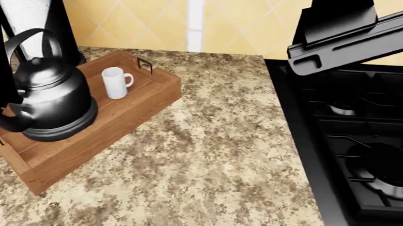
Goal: Pick the kettle from the counter and place it on the tray. Then pick the mug from the cabinet and place it on the tray. Then close the cabinet doors.
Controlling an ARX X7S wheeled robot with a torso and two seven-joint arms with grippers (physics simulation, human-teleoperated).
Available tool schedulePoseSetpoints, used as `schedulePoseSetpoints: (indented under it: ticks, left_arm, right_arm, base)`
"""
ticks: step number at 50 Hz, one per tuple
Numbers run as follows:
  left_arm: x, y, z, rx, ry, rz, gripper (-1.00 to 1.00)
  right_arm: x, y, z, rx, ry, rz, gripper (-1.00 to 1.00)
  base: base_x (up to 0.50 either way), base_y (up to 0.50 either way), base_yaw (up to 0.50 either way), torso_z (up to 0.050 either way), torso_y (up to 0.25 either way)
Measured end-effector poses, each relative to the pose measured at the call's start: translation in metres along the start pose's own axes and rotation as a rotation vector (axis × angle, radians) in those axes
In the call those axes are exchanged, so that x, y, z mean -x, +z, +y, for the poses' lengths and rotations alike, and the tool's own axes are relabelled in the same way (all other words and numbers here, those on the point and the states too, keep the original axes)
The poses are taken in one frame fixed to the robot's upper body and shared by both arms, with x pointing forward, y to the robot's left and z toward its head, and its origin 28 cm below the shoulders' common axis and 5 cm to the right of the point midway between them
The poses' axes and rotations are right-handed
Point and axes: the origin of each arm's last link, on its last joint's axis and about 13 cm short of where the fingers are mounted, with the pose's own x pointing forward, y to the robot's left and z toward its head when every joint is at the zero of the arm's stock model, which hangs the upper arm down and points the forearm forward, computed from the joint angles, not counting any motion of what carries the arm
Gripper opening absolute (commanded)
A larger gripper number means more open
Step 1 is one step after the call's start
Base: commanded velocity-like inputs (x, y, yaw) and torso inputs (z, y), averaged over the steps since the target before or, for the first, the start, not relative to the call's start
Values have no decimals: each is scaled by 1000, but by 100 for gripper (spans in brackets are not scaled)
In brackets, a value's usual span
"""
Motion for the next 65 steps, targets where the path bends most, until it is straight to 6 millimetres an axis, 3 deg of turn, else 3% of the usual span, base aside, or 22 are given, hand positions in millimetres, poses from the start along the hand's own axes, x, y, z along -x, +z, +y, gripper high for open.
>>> schedulePoseSetpoints:
  ticks: [38,65]
  left_arm:
    - [-4,1,-3,-17,-14,-1,100]
    - [-4,1,-2,-17,-12,-4,100]
  right_arm:
    - [7,-8,-1,-19,-39,13,100]
    - [7,-8,0,-26,-48,11,100]
  base:
    - [0,145,0,0,0]
    - [0,297,0,0,0]
